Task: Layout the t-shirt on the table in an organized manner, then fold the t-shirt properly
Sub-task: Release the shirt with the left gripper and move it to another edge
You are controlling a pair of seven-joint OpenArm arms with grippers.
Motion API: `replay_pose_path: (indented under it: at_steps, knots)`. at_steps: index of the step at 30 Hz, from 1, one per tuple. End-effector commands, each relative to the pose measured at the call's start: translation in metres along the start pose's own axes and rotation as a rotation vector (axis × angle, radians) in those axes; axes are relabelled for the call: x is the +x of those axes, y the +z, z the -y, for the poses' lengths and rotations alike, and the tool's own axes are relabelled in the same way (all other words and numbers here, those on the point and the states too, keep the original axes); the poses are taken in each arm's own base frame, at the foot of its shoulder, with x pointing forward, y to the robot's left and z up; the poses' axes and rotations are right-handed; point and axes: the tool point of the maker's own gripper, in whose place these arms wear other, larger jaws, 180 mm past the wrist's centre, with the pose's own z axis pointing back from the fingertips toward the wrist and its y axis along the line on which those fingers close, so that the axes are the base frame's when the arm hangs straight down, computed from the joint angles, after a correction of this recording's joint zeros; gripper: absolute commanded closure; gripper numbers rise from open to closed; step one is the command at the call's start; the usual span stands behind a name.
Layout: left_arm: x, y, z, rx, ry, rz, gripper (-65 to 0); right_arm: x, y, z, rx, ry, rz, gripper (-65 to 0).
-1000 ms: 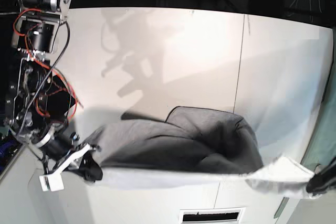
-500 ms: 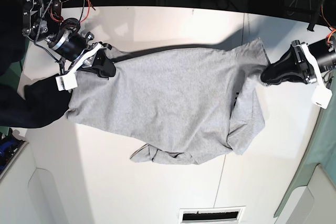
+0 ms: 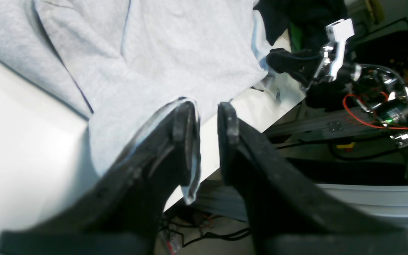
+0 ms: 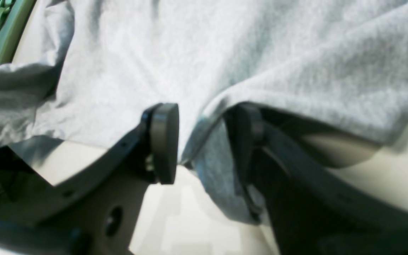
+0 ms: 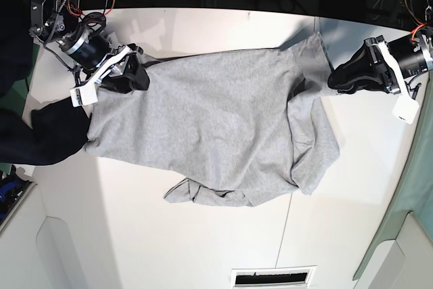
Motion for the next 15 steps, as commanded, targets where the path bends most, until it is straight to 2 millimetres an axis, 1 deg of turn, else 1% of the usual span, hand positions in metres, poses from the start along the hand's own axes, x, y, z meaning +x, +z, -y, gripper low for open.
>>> replay_pose_path:
  at_steps: [1,4,6,8,11,12,15]
  knots:
    - [0.015,0.004,0.002,-0.007,-0.027,0.047,-14.9,0.019,0.002,-0.002,0.011,0.012,0.057,-25.5]
    - [0.015,0.004,0.000,0.008,-0.035,0.046,-14.9,0.021,0.002,0.003,-0.007,0.002,0.066,-25.5]
    - [0.015,0.004,-0.003,0.023,-0.043,0.048,-14.9,0.019,0.002,0.009,-0.042,0.018,0.050,-25.5]
    - [0.015,0.004,-0.007,0.043,-0.055,0.046,-14.9,0.018,0.003,0.020,-0.102,0.039,0.044,-25.5]
    - [0.014,0.004,-0.009,0.058,-0.062,0.041,-14.8,0.016,0.006,0.038,-0.205,0.009,0.038,-25.5]
    - [0.014,0.004,-0.009,0.060,-0.063,0.040,-14.8,0.016,0.006,0.042,-0.224,-0.004,0.039,-25.5]
    - [0.016,0.004,-0.009,0.059,-0.063,0.051,-14.8,0.013,0.005,0.043,-0.233,-0.016,0.035,-25.5]
